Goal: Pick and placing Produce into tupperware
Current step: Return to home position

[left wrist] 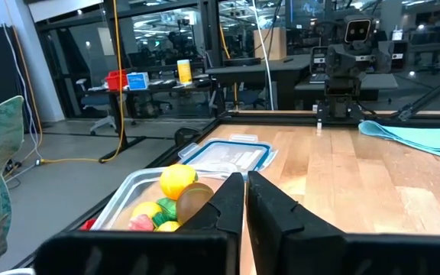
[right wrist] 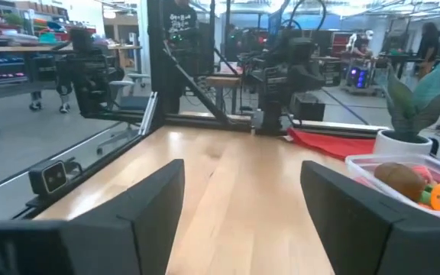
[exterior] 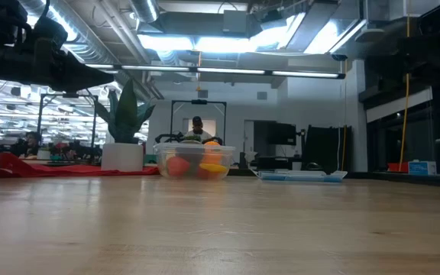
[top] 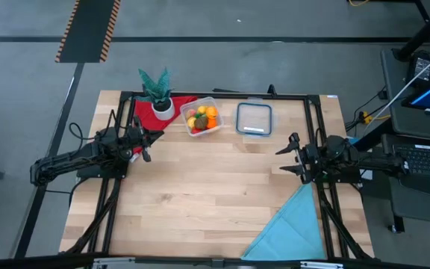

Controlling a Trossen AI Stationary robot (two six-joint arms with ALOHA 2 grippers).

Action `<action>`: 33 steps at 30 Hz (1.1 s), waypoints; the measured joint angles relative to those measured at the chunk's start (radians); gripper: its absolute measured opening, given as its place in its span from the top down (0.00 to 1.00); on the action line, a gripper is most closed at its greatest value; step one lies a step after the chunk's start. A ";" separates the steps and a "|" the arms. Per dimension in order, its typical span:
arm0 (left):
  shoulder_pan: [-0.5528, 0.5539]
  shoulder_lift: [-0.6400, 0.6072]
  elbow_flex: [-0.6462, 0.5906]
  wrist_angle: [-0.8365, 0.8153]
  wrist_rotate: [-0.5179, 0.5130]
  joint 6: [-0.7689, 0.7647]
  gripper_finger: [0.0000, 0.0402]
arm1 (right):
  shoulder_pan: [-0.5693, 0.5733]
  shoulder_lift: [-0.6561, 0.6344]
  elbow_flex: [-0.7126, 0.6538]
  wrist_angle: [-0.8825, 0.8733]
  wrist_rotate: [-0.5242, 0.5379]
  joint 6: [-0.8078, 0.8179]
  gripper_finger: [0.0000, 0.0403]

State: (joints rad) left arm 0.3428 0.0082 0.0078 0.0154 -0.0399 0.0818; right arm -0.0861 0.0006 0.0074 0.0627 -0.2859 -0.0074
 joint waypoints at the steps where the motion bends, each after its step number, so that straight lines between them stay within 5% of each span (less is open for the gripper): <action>1: 0.000 0.000 0.000 0.000 0.000 0.000 0.97 | -0.009 0.000 0.000 -0.001 -0.005 0.000 0.35; 33: 0.000 0.000 0.000 0.000 0.000 0.000 0.79 | -0.056 0.003 0.000 0.000 -0.004 0.030 0.35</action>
State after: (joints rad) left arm 0.3428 0.0082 0.0078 0.0154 -0.0399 0.0818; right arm -0.1421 0.0032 0.0074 0.0628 -0.2901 0.0224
